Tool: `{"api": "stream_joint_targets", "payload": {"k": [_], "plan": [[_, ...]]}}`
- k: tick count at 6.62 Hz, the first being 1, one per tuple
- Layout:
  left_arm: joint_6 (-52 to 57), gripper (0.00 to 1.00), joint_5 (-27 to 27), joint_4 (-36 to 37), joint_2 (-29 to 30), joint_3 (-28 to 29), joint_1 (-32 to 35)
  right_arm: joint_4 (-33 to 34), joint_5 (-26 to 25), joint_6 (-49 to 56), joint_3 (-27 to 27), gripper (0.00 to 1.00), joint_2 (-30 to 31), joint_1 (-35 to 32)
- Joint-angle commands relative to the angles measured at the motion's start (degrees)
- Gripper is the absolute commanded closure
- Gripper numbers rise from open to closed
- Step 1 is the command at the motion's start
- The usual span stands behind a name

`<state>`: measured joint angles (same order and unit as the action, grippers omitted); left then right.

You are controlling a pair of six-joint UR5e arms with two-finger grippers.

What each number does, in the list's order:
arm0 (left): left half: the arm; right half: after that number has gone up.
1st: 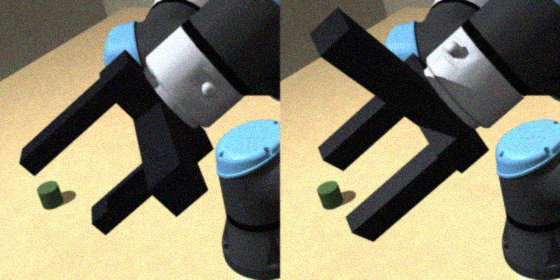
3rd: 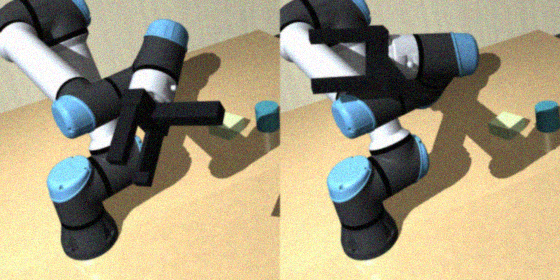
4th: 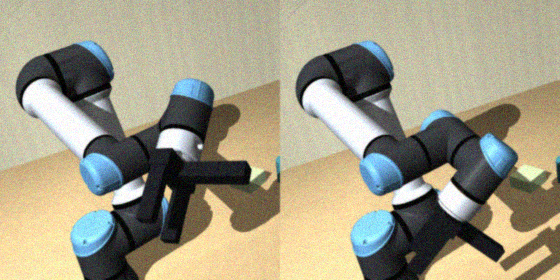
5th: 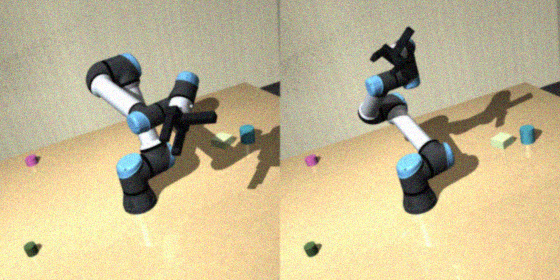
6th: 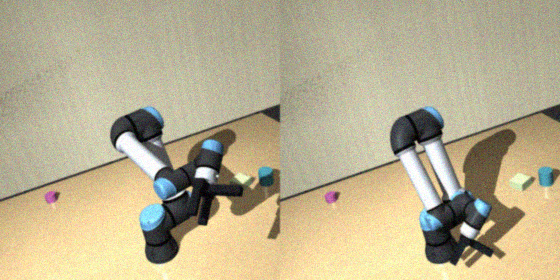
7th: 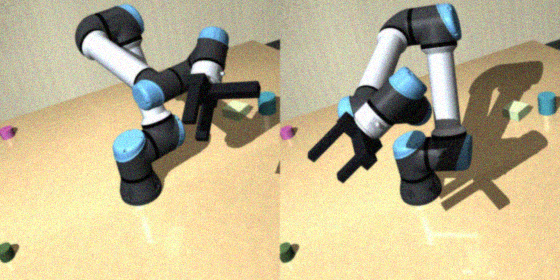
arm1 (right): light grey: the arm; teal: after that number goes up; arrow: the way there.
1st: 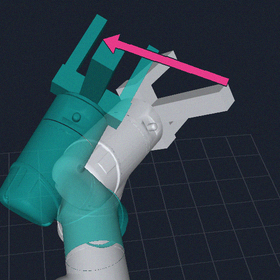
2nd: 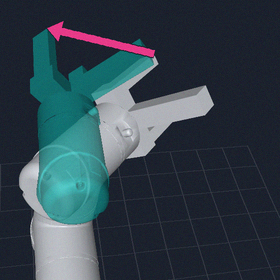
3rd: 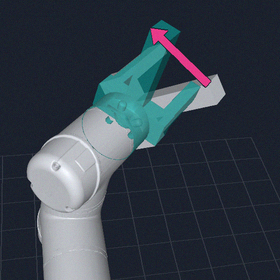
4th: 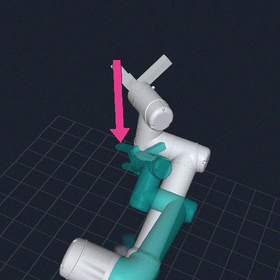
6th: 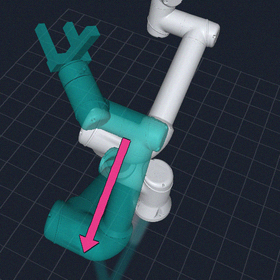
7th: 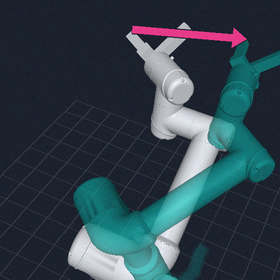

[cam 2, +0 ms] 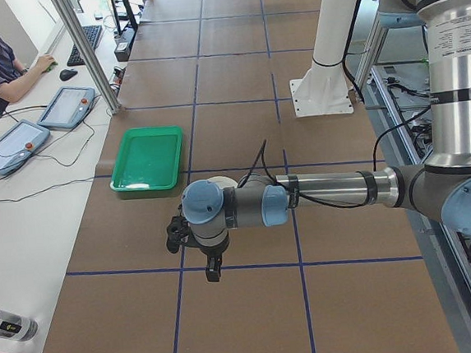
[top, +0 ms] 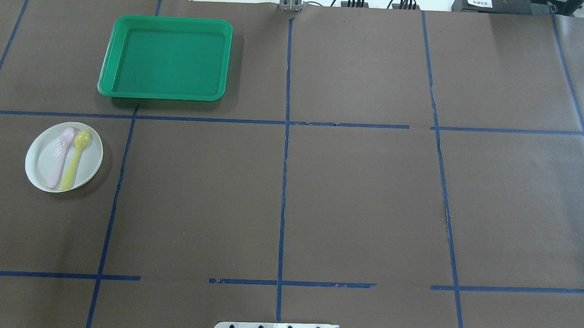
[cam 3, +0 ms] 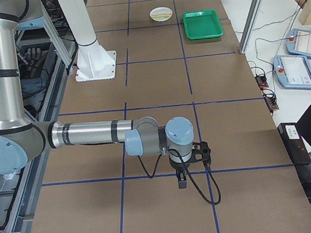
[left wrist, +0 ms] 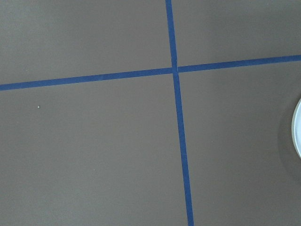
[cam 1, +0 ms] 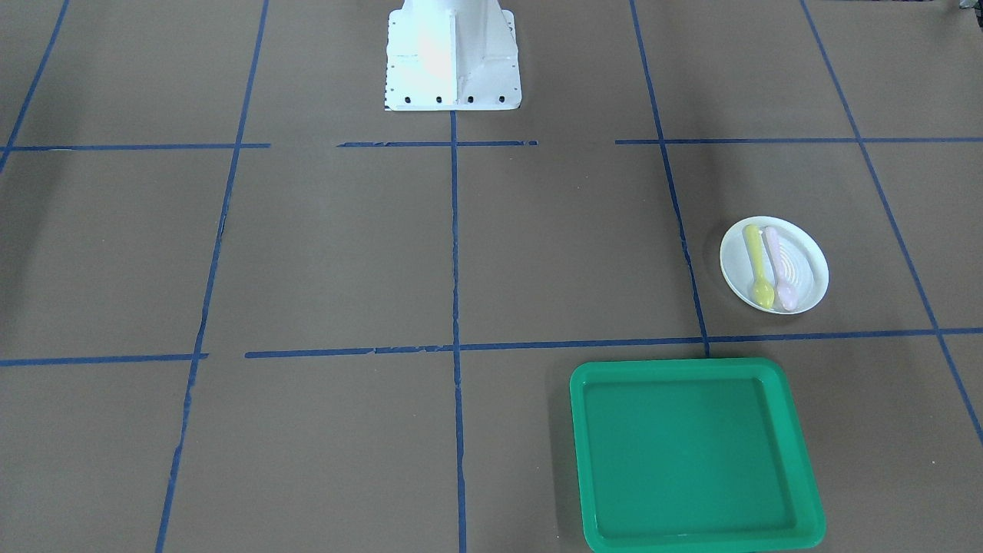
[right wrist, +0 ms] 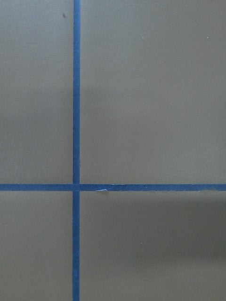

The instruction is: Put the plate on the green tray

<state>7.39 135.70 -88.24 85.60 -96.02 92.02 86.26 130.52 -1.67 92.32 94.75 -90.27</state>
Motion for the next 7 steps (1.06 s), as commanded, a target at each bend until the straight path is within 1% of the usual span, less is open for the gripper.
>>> {"api": "stream_joint_targets", "payload": {"k": [1,5,6,7], "plan": [[-0.4,0.00,-0.1,0.0,0.2,-0.2,0.0,0.0,0.0,0.0,0.0,0.00,0.0,0.0],[-0.6,0.00,0.3,-0.5,1.9,-1.4,-0.4,0.0,0.0,0.0,0.0,0.00,0.0,0.0],[-5.7,0.00,0.4,-4.5,2.0,-1.5,-2.4,0.0,0.0,0.0,0.0,0.00,0.0,0.0],[-13.2,0.00,0.3,-12.0,1.8,-1.5,-6.1,0.0,0.0,0.0,0.0,0.00,0.0,0.0]]}}
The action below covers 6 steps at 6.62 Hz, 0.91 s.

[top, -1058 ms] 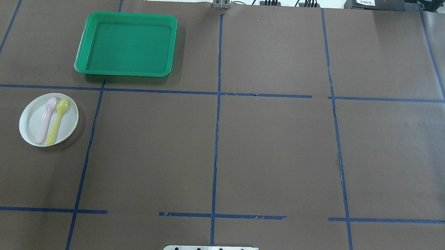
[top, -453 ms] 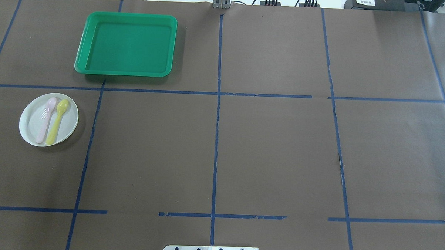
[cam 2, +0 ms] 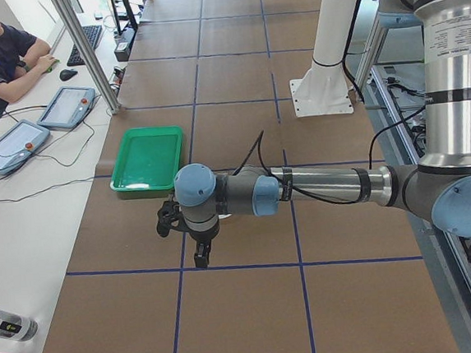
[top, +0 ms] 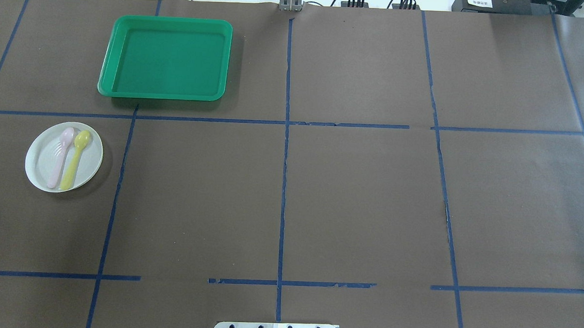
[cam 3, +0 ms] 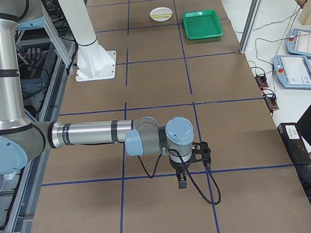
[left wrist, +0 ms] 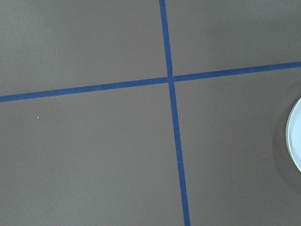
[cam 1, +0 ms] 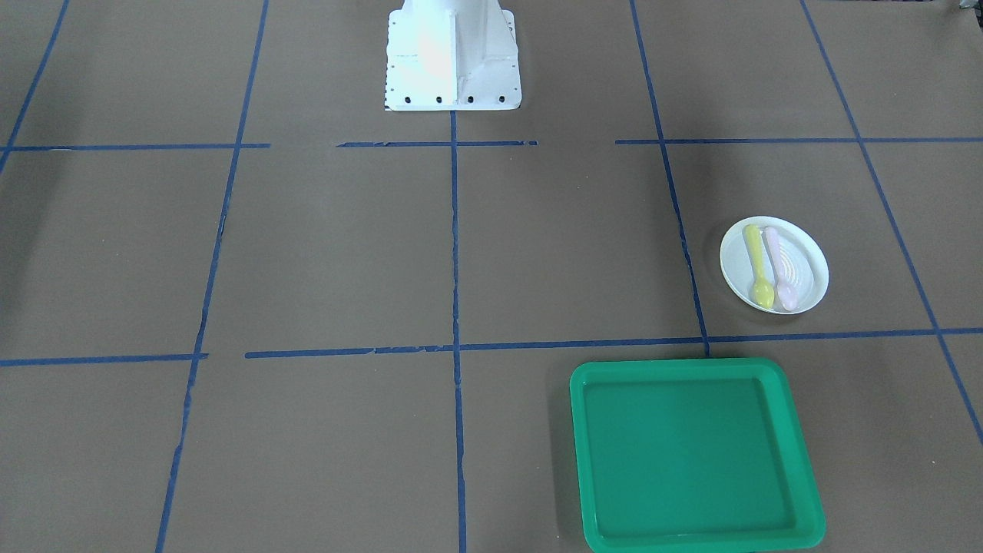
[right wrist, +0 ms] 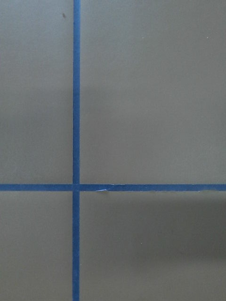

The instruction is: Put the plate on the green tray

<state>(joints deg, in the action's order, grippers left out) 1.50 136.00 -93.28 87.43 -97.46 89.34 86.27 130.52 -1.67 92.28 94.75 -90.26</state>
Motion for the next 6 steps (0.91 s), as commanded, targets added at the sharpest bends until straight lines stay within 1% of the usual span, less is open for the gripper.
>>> {"api": "stream_joint_targets", "payload": {"k": [1,2,4,5,6], "plan": [[-15.7,0.00,-0.2,-11.3,-0.3,0.1,-8.1,0.0,0.0,0.0,0.0,0.00,0.0,0.0],[-19.8,0.00,-0.6,-13.9,-0.6,0.8,-12.4,0.0,0.0,0.0,0.0,0.00,0.0,0.0],[-28.2,0.00,-1.3,-19.5,-0.6,1.9,-18.3,0.0,0.0,0.0,0.0,0.00,0.0,0.0],[-33.9,0.00,-5.3,-23.1,-0.4,3.0,-21.8,-0.1,0.0,0.0,0.0,0.00,0.0,0.0],[-37.7,0.00,-6.3,-26.5,0.1,5.2,-24.2,0.0,0.0,0.0,0.0,0.00,0.0,0.0]]}}
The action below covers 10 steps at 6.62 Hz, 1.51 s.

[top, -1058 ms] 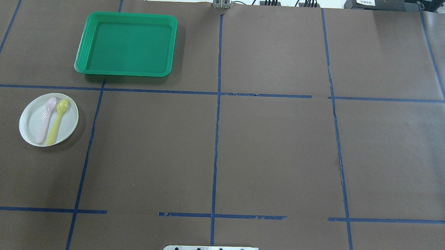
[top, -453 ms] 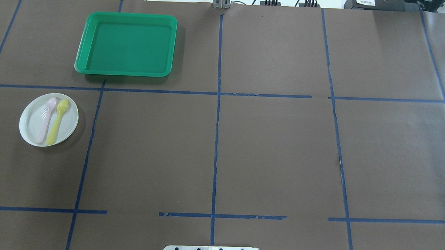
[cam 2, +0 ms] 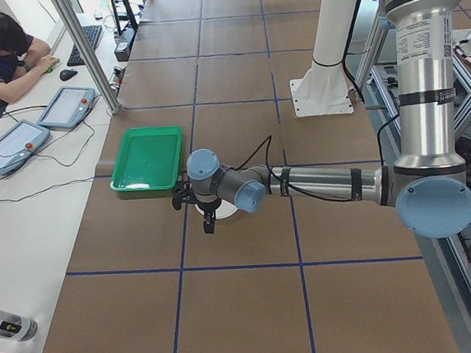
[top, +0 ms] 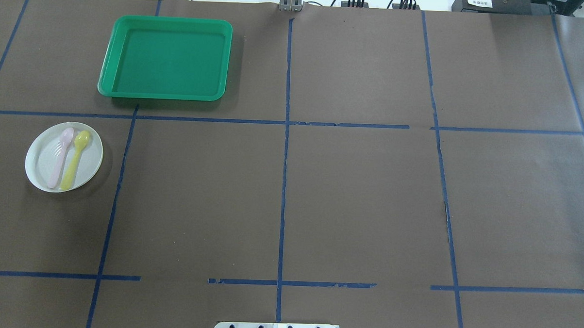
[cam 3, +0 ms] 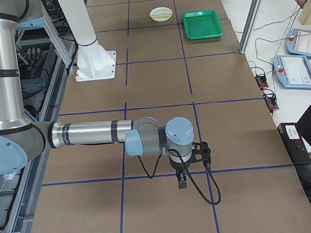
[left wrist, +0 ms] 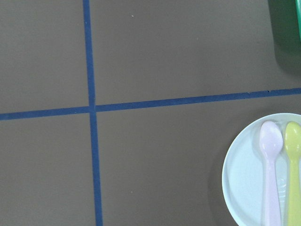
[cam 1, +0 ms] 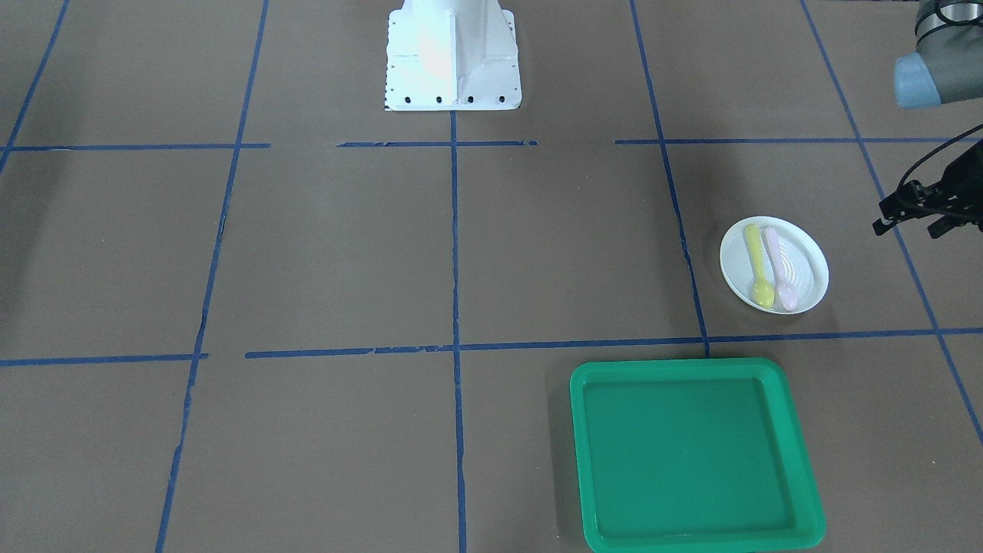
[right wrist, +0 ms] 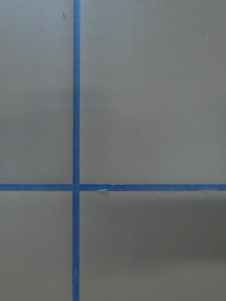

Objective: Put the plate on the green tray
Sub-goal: 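Move the left gripper down to the rim of the white plate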

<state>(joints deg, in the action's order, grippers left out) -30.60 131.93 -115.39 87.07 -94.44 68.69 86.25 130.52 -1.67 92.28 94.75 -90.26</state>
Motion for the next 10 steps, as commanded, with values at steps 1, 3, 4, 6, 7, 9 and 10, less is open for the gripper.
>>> {"api": "stream_joint_targets", "payload": {"k": [1,3,4,6,7,9,10], "plan": [[-6.6,0.00,-2.3,-8.1,1.0,4.8,-4.4,0.1,0.0,0.0,0.0,0.00,0.0,0.0],[-11.1,0.00,-2.4,-10.8,2.8,7.7,-7.9,0.1,0.0,0.0,0.0,0.00,0.0,0.0],[-11.2,0.00,-2.4,-10.8,4.0,9.0,-8.5,0.0,0.0,0.0,0.0,0.00,0.0,0.0],[-11.1,0.02,-2.4,-10.8,5.4,11.0,-8.7,0.1,0.0,0.0,0.0,0.00,0.0,0.0],[-11.1,0.18,-2.4,-10.9,5.5,11.3,-8.7,0.1,0.0,0.0,0.0,0.00,0.0,0.0],[-11.1,0.21,-2.4,-10.9,5.7,11.6,-9.5,0.1,0.0,0.0,0.0,0.00,0.0,0.0],[-11.1,0.21,-2.4,-10.9,5.8,11.6,-10.2,0.1,-0.1,0.0,0.0,0.00,0.0,0.0]]}}
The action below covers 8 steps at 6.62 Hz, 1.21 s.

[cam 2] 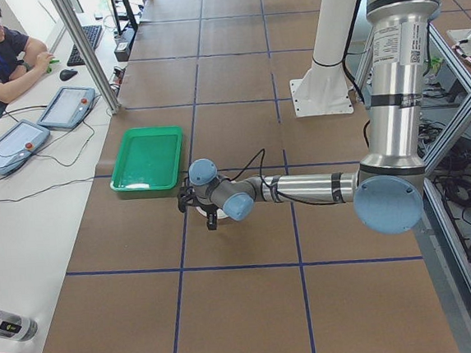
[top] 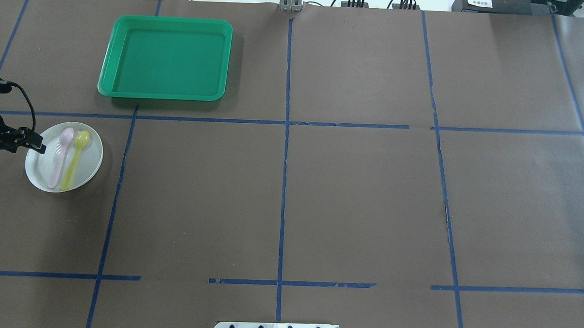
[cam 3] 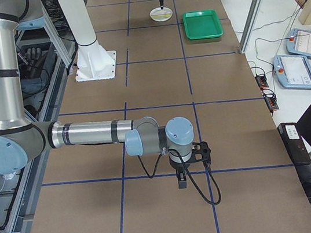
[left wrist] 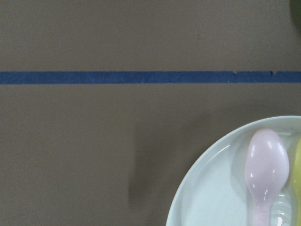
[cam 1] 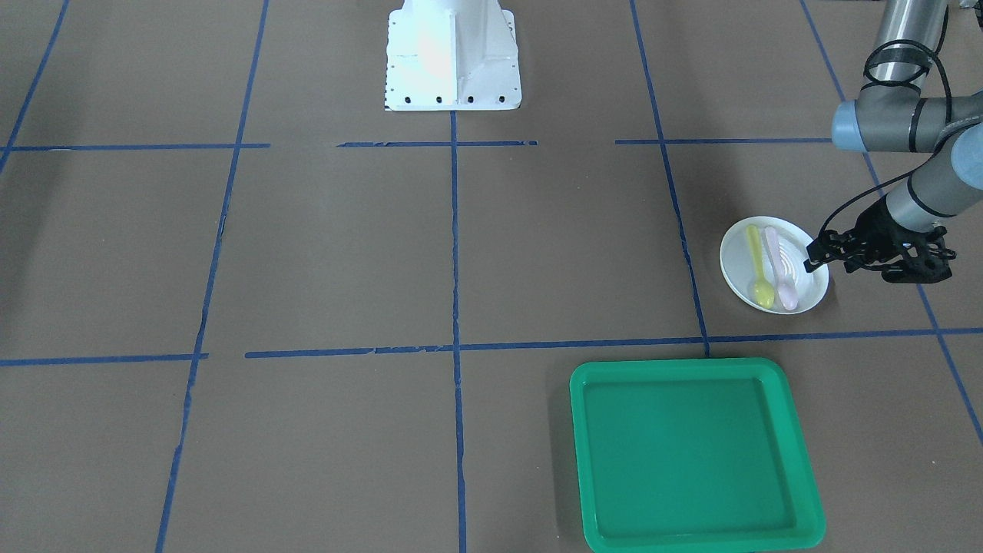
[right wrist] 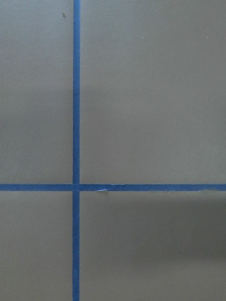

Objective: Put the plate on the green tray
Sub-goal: 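Move the left gripper down to the rim of the white plate, then close the left gripper on the plate rim and lift it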

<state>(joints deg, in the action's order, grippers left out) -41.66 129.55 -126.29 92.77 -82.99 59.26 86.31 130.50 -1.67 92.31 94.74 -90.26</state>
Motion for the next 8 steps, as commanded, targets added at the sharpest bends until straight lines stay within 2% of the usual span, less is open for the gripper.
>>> {"api": "stream_joint_targets", "payload": {"k": [1,2,3,4,5,6,8], "plan": [[0.0,0.21,0.0,0.0,0.1,0.1,-1.0,0.0,0.0,0.0,0.0,0.00,0.0,0.0],[0.0,0.21,0.0,0.0,0.1,0.1,-1.0,0.0,0.0,0.0,0.0,0.00,0.0,0.0],[0.2,0.32,0.1,0.0,0.1,-0.1,-1.0,0.0,0.0,0.0,0.0,0.00,0.0,0.0],[0.6,0.38,0.1,0.0,0.1,0.0,-1.0,0.0,0.0,0.0,0.0,0.00,0.0,0.0],[0.8,0.51,0.1,-0.4,0.0,0.1,-1.0,0.0,0.0,0.0,0.0,0.00,0.0,0.0],[1.0,0.69,0.1,-0.4,0.0,-0.1,-1.0,0.0,0.0,0.0,0.0,0.00,0.0,0.0],[1.6,0.89,0.2,-0.4,-0.6,-0.5,-0.9,0.0,0.0,0.0,0.0,0.00,0.0,0.0]]}}
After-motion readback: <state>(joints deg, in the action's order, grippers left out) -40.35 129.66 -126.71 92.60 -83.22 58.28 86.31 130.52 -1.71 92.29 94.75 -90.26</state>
